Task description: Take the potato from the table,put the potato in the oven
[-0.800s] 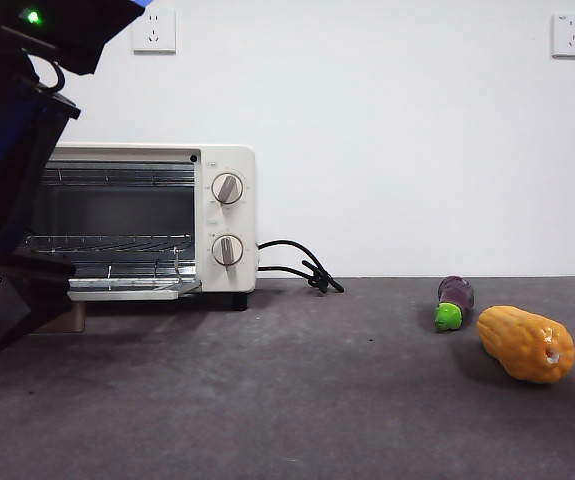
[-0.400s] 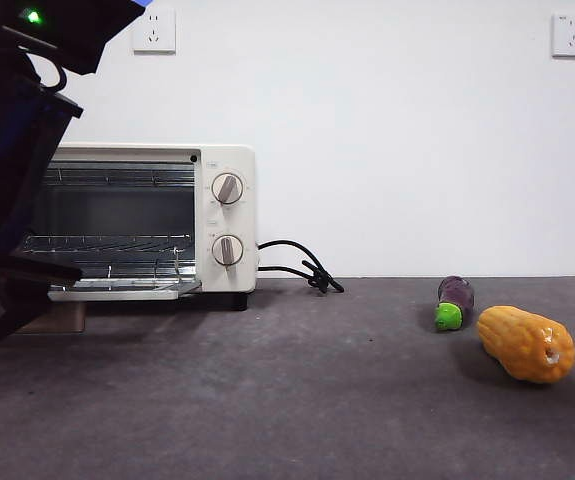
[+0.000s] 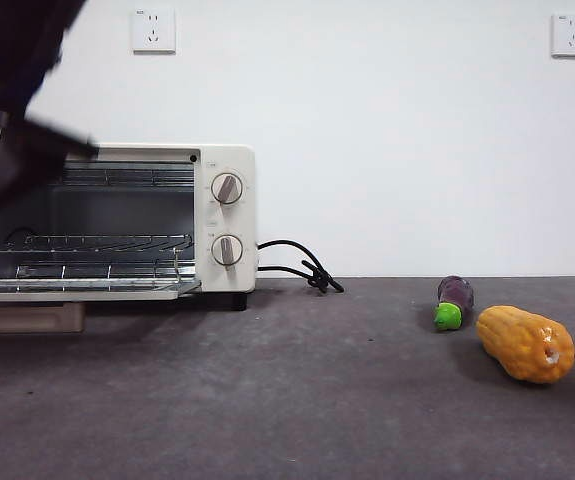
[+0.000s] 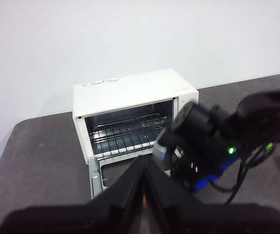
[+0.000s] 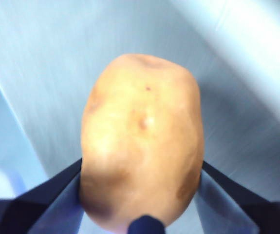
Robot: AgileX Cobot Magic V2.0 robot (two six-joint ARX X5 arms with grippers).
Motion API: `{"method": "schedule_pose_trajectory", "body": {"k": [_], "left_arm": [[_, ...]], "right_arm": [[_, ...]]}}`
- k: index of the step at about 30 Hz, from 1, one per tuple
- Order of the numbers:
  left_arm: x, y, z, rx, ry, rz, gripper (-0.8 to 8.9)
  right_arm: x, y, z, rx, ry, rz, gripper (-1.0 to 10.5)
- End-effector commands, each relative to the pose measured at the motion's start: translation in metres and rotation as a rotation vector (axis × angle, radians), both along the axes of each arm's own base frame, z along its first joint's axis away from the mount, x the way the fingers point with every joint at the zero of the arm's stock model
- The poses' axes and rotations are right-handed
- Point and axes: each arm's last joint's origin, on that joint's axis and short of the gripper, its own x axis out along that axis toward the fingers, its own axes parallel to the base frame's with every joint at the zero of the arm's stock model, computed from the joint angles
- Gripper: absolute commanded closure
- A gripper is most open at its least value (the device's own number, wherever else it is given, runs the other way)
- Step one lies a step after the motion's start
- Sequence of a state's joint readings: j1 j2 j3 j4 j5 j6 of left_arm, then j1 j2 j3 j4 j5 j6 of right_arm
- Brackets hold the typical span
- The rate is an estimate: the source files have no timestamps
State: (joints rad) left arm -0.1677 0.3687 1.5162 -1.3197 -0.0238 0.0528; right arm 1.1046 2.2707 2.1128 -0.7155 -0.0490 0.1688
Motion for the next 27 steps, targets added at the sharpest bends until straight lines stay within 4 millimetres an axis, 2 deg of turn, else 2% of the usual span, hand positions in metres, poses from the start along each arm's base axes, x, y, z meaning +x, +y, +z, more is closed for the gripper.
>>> {"method": "schedule_pose_trajectory", "body": {"k": [1, 11, 15, 20, 27], "left_arm": [[-0.001, 0.001, -0.001, 0.02, -0.008, -0.004, 8.18], [0.014, -0.002, -0.01, 0.046, 0.053, 0.003, 8.18], [0.023, -0.003, -0.016, 0.053, 0.092, 0.01, 8.18], [0.032, -0.004, -0.019, 0.06, 0.124, 0.005, 8.19], [0.047, -0.007, -0.01, 0.048, 0.095, 0.004, 8.18]], "right_arm": [[0.006, -0.002, 0.006, -0.013, -0.109, -0.036, 9.2], [0.052, -0.017, 0.013, 0.054, -0.249, -0.186, 9.2], [0.079, -0.032, 0.016, 0.104, -0.246, -0.22, 9.3], [0.104, -0.049, 0.01, 0.097, -0.226, -0.259, 9.5], [0.12, -0.057, 0.004, 0.106, -0.222, -0.281, 9.5]]}}
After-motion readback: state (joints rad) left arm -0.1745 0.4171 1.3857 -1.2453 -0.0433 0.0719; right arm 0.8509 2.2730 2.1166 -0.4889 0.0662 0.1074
